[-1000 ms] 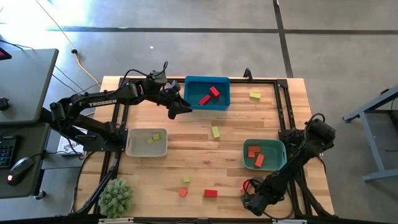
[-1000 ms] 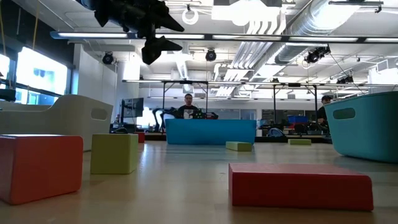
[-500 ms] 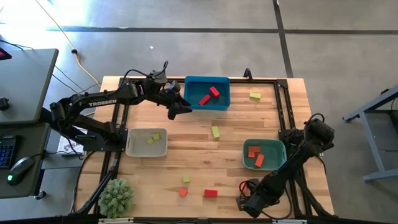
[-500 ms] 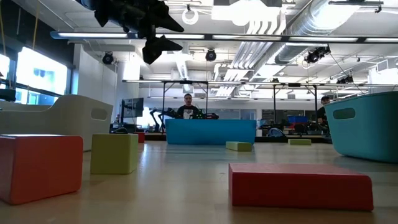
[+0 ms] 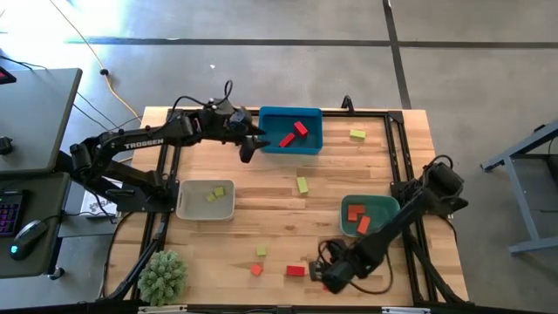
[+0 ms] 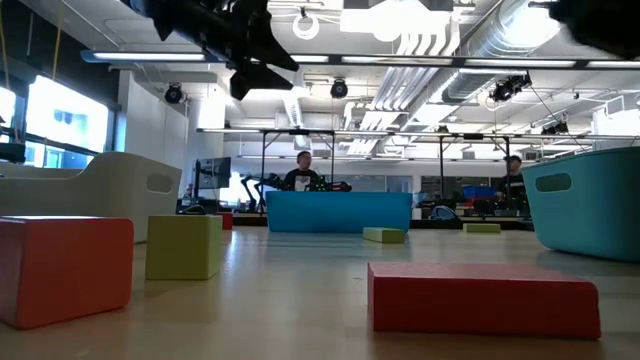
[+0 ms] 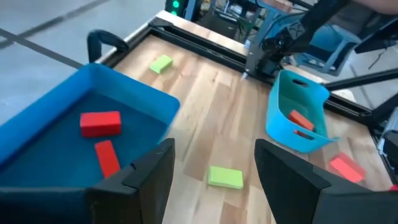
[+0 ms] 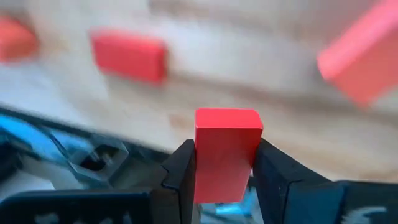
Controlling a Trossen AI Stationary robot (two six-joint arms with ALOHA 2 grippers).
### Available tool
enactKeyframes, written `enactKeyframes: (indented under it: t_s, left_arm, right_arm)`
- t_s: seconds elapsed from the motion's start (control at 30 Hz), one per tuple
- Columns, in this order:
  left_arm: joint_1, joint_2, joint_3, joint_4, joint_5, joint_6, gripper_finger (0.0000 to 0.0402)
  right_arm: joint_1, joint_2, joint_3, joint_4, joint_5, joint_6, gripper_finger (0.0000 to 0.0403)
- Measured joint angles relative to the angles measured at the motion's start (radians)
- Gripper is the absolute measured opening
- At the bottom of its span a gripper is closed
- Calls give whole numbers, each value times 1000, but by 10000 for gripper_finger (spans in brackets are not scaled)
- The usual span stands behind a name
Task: Sort & place blocks by color
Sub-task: Put the bottom right red block into the blue bin
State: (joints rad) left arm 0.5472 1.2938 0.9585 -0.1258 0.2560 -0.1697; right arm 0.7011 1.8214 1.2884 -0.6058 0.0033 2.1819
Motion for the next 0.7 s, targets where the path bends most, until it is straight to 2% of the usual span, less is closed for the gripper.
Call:
enactKeyframes:
  t_s: [0.33, 0.7]
  left_arm:
    - [64, 0, 0, -32, 0, 50, 211]
    - [95, -20, 0, -141, 2, 100, 211]
  right_arm:
    - [-226, 0, 58, -26, 21, -306, 103]
    - [-523, 0, 153, -28, -6, -835, 103]
